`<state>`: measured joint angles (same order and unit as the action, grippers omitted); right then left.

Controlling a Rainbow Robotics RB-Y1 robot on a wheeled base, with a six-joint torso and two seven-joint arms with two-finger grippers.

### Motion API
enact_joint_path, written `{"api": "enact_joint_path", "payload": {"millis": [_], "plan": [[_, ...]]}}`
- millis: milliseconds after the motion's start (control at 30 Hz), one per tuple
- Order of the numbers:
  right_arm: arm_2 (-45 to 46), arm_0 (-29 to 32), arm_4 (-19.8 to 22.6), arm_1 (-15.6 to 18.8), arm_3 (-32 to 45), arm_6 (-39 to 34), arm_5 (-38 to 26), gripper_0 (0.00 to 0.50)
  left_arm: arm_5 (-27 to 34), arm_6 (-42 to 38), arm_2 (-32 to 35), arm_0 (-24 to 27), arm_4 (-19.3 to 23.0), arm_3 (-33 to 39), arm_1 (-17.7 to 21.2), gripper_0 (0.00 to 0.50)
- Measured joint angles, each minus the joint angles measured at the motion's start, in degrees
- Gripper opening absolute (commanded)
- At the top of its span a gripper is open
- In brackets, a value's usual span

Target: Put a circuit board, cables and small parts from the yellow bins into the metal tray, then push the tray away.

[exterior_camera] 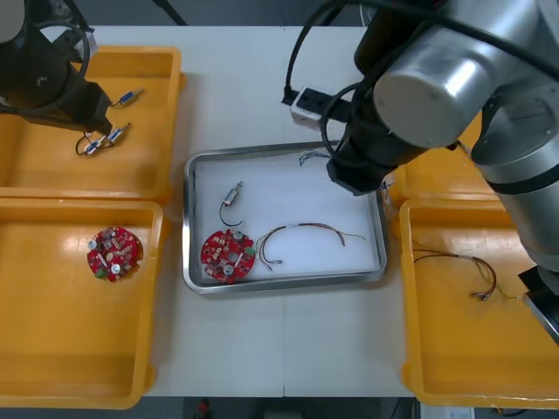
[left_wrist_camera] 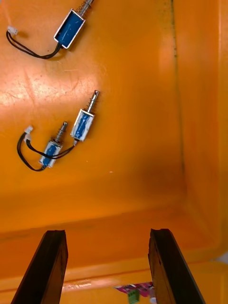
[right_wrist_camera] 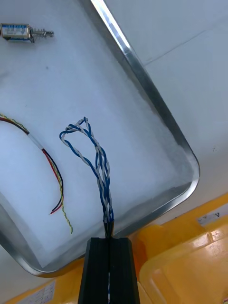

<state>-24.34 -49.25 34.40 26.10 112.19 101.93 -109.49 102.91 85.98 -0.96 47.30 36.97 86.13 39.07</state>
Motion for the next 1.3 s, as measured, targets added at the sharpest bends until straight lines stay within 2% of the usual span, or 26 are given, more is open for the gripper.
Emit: {"api": "enact_joint_path", "payload": {"millis": [167,333,500,633,800,967,1000,1067,1133,1167,1300], "plan": [[-5.02,-0.01,-3.56,-1.00,-0.31,10.80,3.55,0.000,-4.82,2.82,0.05,0.05,-0.53,-5.62,0.07,0.500],[-9.03,-0.03,-5.62,-1.38,-2.70,11.86,9.33,0.000,-9.16,2.83,0.05,0.05,-1.19,-10.35,0.08,0.500],[-13.56,-0.04,-7.88,-1.50,-7.22,17.02,14.83,0.000,-13.98,3.18,0.05,0.05,-1.83,-14.74,0.09,0.500],[-16.69,-0.05,-9.83,-1.53,-11.50,17.16,18.54,0.000,-16.95,5.42,0.05,0.06,-1.88,-17.71,0.09,0.500],[-18.33,-0.06,-10.31,-1.55,-16.19,17.41,22.52,0.000,-19.90,9.24,0.02,0.06,-1.87,-20.31,0.09,0.500],[-18.41,-0.06,-10.34,-2.20,-19.44,18.14,24.38,0.000,-23.06,9.73,-0.86,0.06,-1.66,-23.40,0.09,0.500],[-18.41,-0.06,-10.34,-2.45,-20.08,18.14,24.79,0.030,-23.73,9.73,-1.23,0.06,-1.56,-24.01,0.09,0.500],[-18.41,-0.06,-10.34,-2.89,-20.96,18.14,25.24,0.235,-24.49,9.73,-2.04,0.06,-1.41,-24.86,0.09,0.500],[-18.41,-0.06,-10.34,-3.16,-21.30,18.14,25.50,0.482,-24.97,9.73,-2.94,0.06,-1.17,-25.41,0.09,0.500],[-18.41,-0.06,-10.34,-3.23,-21.30,18.14,25.56,0.500,-25.10,9.73,-3.39,0.06,-1.03,-25.65,0.09,0.500],[-18.35,-0.10,-9.93,-3.30,-21.28,18.14,25.56,0.500,-25.53,9.73,-5.13,0.06,-0.32,-26.37,0.09,0.500]]}}
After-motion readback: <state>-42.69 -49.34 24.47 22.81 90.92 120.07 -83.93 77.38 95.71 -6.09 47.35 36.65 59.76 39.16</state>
